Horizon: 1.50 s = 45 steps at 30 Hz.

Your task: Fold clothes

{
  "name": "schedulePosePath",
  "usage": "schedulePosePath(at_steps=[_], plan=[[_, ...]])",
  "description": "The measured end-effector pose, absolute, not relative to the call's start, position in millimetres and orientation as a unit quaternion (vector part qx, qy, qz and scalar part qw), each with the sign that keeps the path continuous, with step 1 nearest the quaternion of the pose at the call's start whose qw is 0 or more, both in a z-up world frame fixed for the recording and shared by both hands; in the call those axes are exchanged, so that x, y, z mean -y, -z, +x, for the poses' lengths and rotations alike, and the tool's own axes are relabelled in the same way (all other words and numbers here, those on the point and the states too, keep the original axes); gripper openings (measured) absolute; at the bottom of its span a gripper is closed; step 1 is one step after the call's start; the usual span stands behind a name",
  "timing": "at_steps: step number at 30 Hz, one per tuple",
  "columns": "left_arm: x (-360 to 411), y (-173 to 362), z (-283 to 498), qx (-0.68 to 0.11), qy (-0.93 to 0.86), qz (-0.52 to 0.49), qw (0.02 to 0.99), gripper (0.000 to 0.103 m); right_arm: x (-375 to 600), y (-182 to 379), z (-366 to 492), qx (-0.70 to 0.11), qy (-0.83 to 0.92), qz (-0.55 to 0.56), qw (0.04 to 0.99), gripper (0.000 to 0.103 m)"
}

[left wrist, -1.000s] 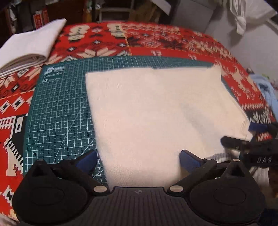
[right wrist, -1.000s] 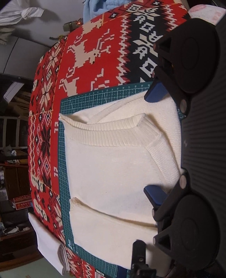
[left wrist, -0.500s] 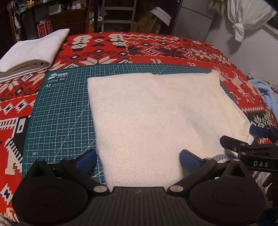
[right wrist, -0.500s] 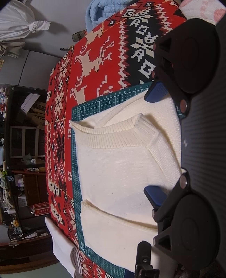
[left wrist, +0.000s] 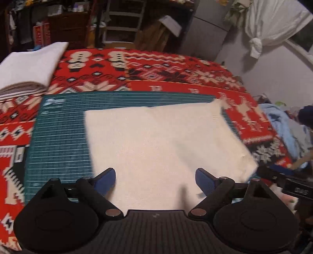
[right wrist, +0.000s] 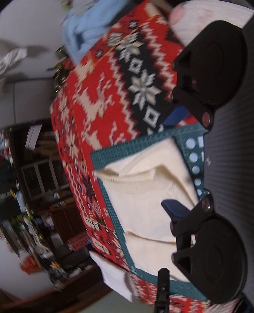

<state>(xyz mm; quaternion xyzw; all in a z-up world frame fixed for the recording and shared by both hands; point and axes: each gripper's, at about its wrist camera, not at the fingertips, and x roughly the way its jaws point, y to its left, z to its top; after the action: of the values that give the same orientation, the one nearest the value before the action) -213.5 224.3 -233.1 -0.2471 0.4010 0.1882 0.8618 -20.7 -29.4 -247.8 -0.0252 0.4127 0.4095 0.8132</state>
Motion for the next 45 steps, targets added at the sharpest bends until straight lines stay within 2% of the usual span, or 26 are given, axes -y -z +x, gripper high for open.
schedulePosePath(at_steps=[1, 3, 4, 6, 11, 13, 15, 22, 25, 28, 32, 39, 42, 45], plan=[[-219.9, 232.5, -207.1, -0.401, -0.175, -0.250, 0.864, 0.077, 34.5, 252.1, -16.0, -0.421, -0.405, -0.010, 0.812, 0.073], [-210.1, 233.4, -191.7, -0.405, -0.153, -0.246, 0.867, 0.072, 39.7, 261.1, -7.1, -0.439, -0.397, 0.018, 0.806, 0.049], [-206.0, 234.4, -183.8, -0.409, -0.143, -0.247, 0.867, 0.065, 41.1, 265.5, -3.4, -0.446, -0.397, 0.035, 0.801, 0.045], [-199.2, 236.6, -170.1, -0.413, -0.117, -0.258, 0.865, 0.057, 40.3, 273.1, 3.4, -0.459, -0.395, 0.055, 0.794, 0.043], [-184.7, 241.7, -144.5, -0.425, -0.088, -0.255, 0.864, 0.055, 35.6, 284.5, 12.3, -0.459, -0.397, 0.077, 0.791, 0.042], [-185.6, 245.0, -139.2, -0.430, -0.082, -0.267, 0.859, 0.055, 31.8, 287.3, 15.7, -0.457, -0.400, 0.080, 0.791, 0.036], [-186.8, 247.4, -134.3, -0.432, -0.076, -0.286, 0.852, 0.055, 28.8, 289.9, 19.2, -0.458, -0.396, 0.074, 0.793, 0.011], [-184.8, 240.7, -105.2, -0.438, -0.048, -0.334, 0.834, 0.056, 27.7, 261.2, 7.5, -0.406, -0.456, 0.055, 0.790, 0.009], [-188.2, 237.2, -83.5, -0.443, -0.032, -0.361, 0.820, 0.062, 21.2, 247.7, -0.6, -0.391, -0.489, 0.040, 0.779, 0.009], [-193.2, 234.3, -60.9, -0.458, -0.023, -0.376, 0.806, 0.063, 15.5, 241.8, -8.1, -0.381, -0.515, 0.030, 0.767, 0.008], [-189.7, 232.1, -30.6, -0.511, -0.042, -0.309, 0.801, 0.060, 13.8, 238.1, -17.5, -0.371, -0.532, 0.018, 0.761, 0.008], [-165.8, 248.9, -0.9, -0.602, -0.057, -0.180, 0.776, 0.060, 12.2, 235.9, -24.9, -0.366, -0.545, 0.007, 0.754, 0.008], [-165.1, 255.8, -0.5, -0.613, -0.068, -0.158, 0.772, 0.030, 11.3, 236.5, -23.8, -0.371, -0.543, 0.005, 0.753, 0.008], [-177.6, 256.2, -10.0, -0.606, -0.077, -0.182, 0.770, 0.011, 15.6, 236.4, -18.8, -0.385, -0.542, 0.022, 0.747, 0.009]])
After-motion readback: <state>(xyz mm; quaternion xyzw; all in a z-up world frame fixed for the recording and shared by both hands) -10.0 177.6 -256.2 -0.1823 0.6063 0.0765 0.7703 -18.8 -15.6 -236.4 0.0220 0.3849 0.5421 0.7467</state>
